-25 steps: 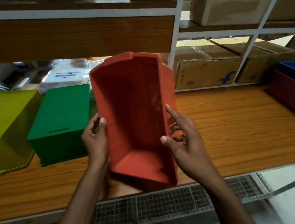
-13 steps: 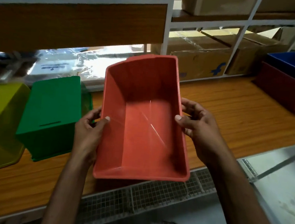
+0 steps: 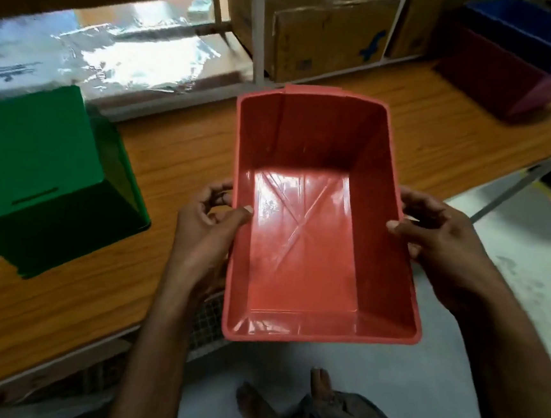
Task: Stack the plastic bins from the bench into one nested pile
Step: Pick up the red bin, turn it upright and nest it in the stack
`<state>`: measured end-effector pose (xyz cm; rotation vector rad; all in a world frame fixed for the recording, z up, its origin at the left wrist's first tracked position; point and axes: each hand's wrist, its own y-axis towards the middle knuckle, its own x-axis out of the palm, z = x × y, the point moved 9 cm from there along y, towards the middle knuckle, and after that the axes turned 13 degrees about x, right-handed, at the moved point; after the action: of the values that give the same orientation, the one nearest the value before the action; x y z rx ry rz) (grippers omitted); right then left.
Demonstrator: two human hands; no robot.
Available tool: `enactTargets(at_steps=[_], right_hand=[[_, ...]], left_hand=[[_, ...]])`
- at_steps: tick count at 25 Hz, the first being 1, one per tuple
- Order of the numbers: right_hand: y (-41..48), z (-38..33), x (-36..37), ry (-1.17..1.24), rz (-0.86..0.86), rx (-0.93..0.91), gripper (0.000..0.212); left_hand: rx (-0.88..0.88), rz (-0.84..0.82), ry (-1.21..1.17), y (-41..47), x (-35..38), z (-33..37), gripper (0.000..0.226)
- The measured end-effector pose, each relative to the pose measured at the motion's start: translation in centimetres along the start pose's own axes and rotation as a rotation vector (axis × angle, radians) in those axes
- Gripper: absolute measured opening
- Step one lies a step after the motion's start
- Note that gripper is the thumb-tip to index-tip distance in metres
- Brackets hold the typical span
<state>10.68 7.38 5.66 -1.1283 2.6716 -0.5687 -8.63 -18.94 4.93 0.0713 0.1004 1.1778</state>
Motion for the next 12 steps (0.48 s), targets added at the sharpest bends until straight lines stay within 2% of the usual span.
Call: enactTargets(at_steps=[3, 12], right_hand=[[-2.0, 1.3, -5.1, -0.071, 0.169, -0.040, 0.055], [-9.7, 5.5, -19.4, -0.095, 0.387, -0.062, 0.058]], left_hand=[[0.035, -0.092, -0.013, -2.0, 4.3, 0.4, 0.042], [0.054, -0.267, 0.018, -8.7, 17.6, 0.1, 0.038]])
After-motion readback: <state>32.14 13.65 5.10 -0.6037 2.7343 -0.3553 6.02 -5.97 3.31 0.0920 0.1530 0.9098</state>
